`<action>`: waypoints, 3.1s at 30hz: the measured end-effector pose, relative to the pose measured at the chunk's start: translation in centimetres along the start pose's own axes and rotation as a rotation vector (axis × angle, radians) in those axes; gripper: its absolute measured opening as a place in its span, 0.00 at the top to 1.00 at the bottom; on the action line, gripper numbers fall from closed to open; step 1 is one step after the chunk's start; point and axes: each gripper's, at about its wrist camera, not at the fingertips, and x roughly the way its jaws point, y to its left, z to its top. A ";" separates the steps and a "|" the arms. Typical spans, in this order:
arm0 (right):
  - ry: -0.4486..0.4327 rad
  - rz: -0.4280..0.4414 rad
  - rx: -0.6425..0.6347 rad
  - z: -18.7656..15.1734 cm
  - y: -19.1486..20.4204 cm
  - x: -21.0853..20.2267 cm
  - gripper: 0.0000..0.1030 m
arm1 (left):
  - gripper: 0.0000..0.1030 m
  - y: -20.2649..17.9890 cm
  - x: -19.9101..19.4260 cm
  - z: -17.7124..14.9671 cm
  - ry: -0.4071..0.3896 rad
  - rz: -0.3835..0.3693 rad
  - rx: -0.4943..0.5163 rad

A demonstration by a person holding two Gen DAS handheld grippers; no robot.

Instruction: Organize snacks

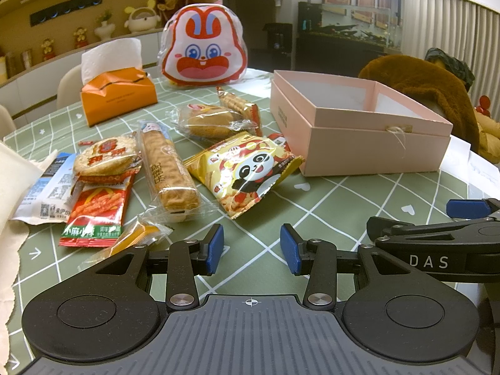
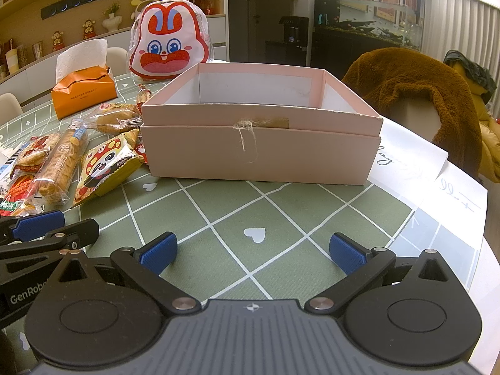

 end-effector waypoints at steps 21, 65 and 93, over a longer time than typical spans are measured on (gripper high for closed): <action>0.311 -0.015 -0.039 3.7 1.3 -0.1 0.03 | 0.58 7.6 -4.6 3.8 0.196 -0.188 -0.168; 0.520 0.187 0.023 6.6 12.9 -0.8 0.68 | 0.57 11.7 -0.8 3.1 0.310 -0.163 0.114; 0.490 0.201 -0.014 2.8 13.7 -3.1 0.65 | 0.66 12.0 -3.5 1.2 0.378 -0.146 0.036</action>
